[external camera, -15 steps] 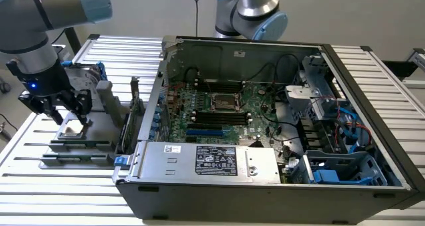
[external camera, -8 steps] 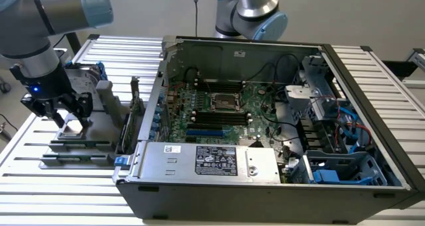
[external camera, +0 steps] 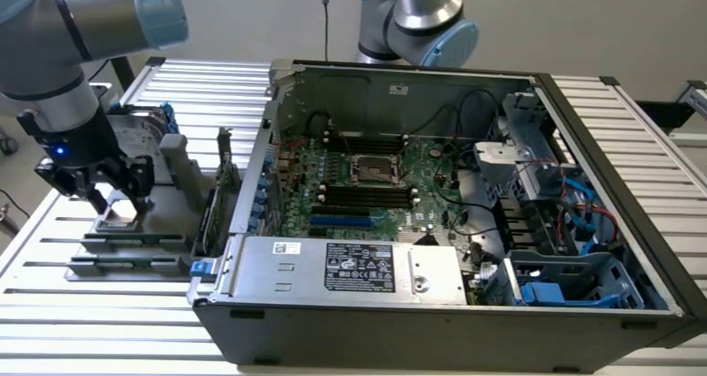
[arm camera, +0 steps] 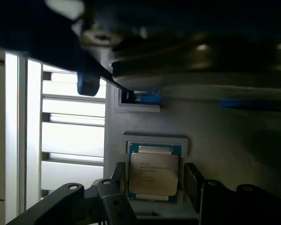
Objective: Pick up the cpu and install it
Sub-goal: 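Pick up the cpu and move it towards the insertion slot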
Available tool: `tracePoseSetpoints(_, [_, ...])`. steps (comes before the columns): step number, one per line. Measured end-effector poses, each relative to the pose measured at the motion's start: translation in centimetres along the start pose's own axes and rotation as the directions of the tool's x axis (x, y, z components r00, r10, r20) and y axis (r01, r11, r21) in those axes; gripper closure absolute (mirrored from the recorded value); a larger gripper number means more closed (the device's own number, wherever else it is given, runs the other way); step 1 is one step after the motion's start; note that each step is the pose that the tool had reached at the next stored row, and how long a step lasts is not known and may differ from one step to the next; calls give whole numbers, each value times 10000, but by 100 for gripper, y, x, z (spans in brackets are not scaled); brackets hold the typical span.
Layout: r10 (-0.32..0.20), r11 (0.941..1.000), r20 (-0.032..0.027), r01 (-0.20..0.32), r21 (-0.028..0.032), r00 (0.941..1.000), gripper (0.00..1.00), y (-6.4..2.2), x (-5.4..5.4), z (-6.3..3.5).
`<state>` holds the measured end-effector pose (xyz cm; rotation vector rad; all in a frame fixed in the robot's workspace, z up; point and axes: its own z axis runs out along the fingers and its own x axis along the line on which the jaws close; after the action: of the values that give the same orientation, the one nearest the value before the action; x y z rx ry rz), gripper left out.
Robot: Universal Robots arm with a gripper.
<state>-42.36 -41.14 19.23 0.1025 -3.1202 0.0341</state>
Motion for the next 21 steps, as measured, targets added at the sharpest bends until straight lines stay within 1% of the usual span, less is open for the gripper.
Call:
tracePoseSetpoints(9, [7, 10000, -9, -7, -1, 10000, 38, 1, -1, 64])
tracePoseSetpoints(21, [241, 9997, -20, -241, -7, 9997, 38, -12, 0, 69])
